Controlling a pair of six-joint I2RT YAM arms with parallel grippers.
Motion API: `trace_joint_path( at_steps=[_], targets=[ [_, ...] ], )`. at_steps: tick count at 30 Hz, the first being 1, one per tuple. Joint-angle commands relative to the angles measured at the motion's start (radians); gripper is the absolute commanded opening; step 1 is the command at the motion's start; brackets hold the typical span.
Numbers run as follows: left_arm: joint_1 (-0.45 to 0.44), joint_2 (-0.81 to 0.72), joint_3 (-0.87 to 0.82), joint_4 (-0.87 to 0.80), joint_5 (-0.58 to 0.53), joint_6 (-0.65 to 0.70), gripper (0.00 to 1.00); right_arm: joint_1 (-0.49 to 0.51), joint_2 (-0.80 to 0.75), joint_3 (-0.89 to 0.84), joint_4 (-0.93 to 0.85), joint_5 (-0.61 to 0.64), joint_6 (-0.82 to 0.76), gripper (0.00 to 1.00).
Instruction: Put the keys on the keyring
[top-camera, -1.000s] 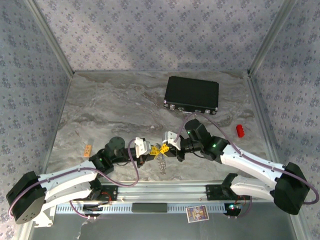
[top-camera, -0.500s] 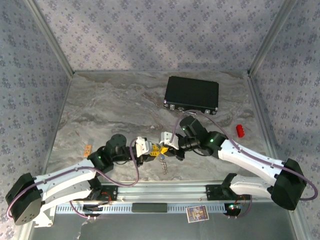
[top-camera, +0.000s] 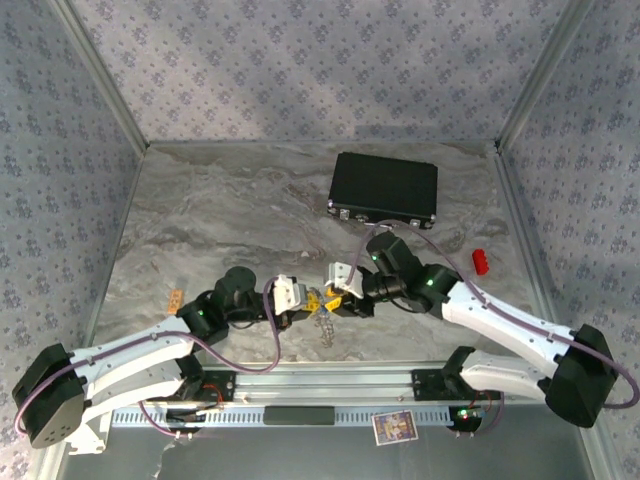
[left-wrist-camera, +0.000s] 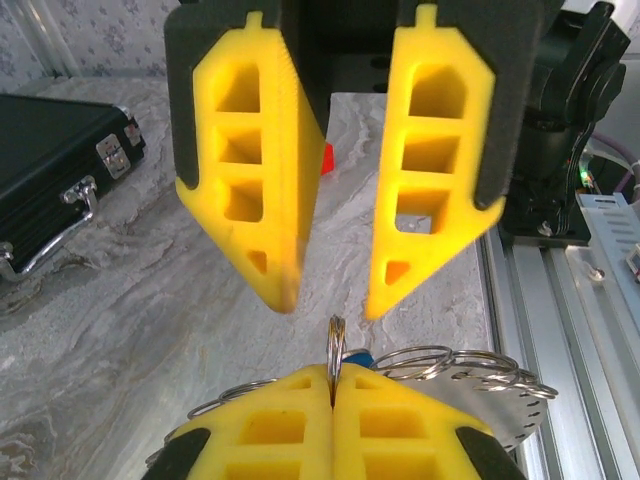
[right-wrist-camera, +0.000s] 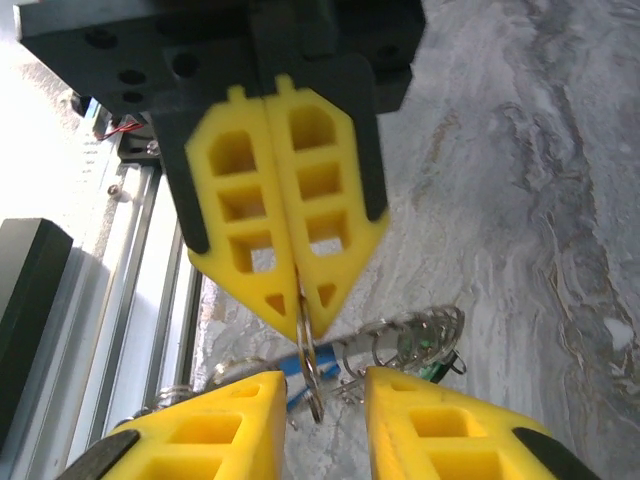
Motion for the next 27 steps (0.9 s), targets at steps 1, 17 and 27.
trace_joint_path(
  at_steps=[1,17,27],
  targets=[
    [-0.002,-0.028,-0.029,0.118,0.019,-0.020,0.00,-0.009,-0.024,-0.044,0.065,-0.034,0.062,0.28],
    [-0.002,-0.031,-0.037,0.151,0.027,-0.031,0.00,-0.006,-0.015,-0.058,0.077,-0.049,0.075,0.06],
    [-0.002,-0.029,-0.041,0.172,0.043,-0.028,0.00,0.010,0.063,-0.043,0.085,-0.053,0.074,0.06]
  ],
)
